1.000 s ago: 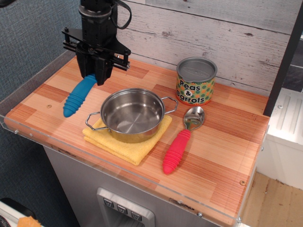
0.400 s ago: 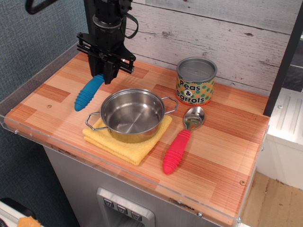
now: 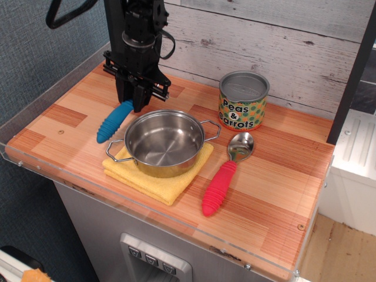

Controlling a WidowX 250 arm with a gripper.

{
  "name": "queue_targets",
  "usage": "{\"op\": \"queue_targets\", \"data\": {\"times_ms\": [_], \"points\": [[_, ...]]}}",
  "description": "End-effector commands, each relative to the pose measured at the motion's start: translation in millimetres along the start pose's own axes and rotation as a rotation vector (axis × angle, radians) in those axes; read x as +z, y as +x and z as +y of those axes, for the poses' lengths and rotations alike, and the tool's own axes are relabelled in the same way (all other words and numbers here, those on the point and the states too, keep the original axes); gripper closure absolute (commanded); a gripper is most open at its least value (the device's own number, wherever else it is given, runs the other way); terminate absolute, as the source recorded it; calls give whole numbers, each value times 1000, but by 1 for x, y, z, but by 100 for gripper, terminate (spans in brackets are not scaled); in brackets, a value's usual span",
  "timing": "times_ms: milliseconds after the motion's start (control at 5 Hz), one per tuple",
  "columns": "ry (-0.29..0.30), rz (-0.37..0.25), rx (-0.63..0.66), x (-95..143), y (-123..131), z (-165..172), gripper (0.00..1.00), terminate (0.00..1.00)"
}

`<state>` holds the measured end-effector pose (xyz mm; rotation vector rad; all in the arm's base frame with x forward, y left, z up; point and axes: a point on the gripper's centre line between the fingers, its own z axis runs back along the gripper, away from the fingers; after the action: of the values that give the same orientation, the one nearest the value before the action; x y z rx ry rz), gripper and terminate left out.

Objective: Move the blue fork from the right side and place it on the left side of the pot

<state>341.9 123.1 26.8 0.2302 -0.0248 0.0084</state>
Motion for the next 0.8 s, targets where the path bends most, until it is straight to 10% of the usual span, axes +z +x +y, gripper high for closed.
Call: {"op": "queue_targets", "data": {"times_ms": [0, 600], "points": [[3, -45, 6, 13, 1, 7, 100, 0], [-8, -20, -5, 1, -6, 3, 100, 0]]}}
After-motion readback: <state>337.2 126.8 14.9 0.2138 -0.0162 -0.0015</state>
